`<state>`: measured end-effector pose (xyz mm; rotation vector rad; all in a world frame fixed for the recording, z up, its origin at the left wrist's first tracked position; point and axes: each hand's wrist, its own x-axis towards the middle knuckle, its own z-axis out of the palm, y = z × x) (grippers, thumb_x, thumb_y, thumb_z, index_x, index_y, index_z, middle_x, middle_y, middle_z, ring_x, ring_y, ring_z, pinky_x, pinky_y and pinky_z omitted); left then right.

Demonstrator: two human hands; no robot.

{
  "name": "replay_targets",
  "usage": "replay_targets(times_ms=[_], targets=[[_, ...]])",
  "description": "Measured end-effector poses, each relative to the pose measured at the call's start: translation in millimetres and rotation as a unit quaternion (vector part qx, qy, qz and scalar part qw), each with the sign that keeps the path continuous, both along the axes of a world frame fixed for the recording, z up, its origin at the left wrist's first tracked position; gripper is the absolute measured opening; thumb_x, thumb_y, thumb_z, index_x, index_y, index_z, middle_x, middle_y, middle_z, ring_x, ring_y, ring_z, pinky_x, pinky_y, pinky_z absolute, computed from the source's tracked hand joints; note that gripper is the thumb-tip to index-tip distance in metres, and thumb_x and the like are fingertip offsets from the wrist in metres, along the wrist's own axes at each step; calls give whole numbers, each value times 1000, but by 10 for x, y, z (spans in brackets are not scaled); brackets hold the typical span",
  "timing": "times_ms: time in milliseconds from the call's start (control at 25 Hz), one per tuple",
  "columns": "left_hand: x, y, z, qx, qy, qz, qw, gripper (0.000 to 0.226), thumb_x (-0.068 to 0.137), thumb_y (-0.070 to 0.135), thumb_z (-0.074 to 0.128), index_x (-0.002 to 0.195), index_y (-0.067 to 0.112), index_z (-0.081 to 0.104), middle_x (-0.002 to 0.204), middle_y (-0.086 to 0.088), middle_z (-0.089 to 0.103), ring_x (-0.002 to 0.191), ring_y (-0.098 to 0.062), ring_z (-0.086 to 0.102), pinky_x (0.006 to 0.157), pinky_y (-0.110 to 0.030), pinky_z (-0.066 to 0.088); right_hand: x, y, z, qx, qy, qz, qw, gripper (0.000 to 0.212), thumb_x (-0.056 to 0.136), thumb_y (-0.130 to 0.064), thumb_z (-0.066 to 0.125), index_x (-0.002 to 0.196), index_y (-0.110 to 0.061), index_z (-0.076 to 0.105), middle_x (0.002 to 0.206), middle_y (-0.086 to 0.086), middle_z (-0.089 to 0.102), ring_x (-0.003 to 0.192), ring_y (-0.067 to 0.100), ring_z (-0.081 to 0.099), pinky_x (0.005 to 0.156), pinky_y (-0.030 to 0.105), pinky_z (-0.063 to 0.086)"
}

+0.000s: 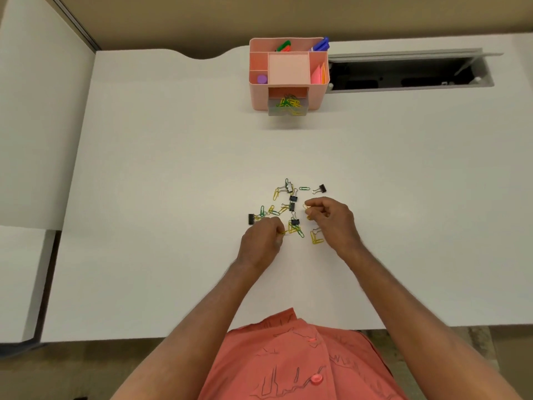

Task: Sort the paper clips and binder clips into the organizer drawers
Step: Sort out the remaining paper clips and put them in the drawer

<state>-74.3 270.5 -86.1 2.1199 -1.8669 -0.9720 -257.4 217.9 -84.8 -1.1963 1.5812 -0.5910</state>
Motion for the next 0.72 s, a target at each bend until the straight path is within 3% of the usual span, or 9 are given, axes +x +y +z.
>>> replay_targets(times_ms=[160, 320, 440, 560, 640, 720], targets=[[174, -108, 4, 35, 72, 41, 996, 11, 92, 22, 63, 95, 29, 71, 85, 14, 69, 79, -7, 62, 67, -25, 50, 46, -131, 20, 74, -160, -83, 981, 18, 92, -5, 71, 107, -14, 76, 92, 0, 77, 93, 18, 72, 80, 24, 59], [367, -483, 150, 12, 189, 120, 975, 11, 88, 15, 71, 90, 25, 75, 74, 17, 68, 65, 4, 60, 60, -7, 43, 165, -428, 181, 47, -160, -80, 983, 20, 90, -5, 72, 101, -20, 79, 94, 0, 77, 96, 17, 73, 94, 32, 59], [505, -955, 389, -48, 239, 166, 955, 16, 86, 14, 75, 85, 30, 74, 78, 19, 72, 66, 9, 62, 64, -5, 45, 325, -868, 417, -24, -116, -49, 992, 23, 86, -6, 74, 96, -26, 80, 95, -3, 78, 94, 16, 74, 93, 31, 58], [591, -1519, 641, -127, 250, 177, 943, 17, 85, 16, 75, 83, 33, 73, 82, 21, 73, 67, 6, 61, 65, -5, 46, 515, -1440, 653, -123, -17, -10, 992, 24, 88, -7, 70, 95, -29, 77, 93, -10, 76, 88, 9, 71, 84, 23, 58], [616, -1878, 745, -168, 233, 172, 942, 15, 85, 15, 74, 84, 30, 74, 82, 18, 73, 65, 4, 59, 64, -7, 46, 642, -1788, 765, -204, 83, 34, 975, 23, 92, -7, 66, 100, -26, 76, 96, -11, 74, 86, 3, 67, 82, 19, 57], [608, -2227, 765, -191, 208, 161, 946, 10, 87, 14, 73, 88, 23, 76, 87, 12, 73, 69, 1, 60, 68, -16, 52, 742, -2101, 794, -263, 177, 85, 945, 20, 95, -7, 63, 105, -20, 75, 105, -4, 73, 95, 9, 66, 87, 25, 57]])
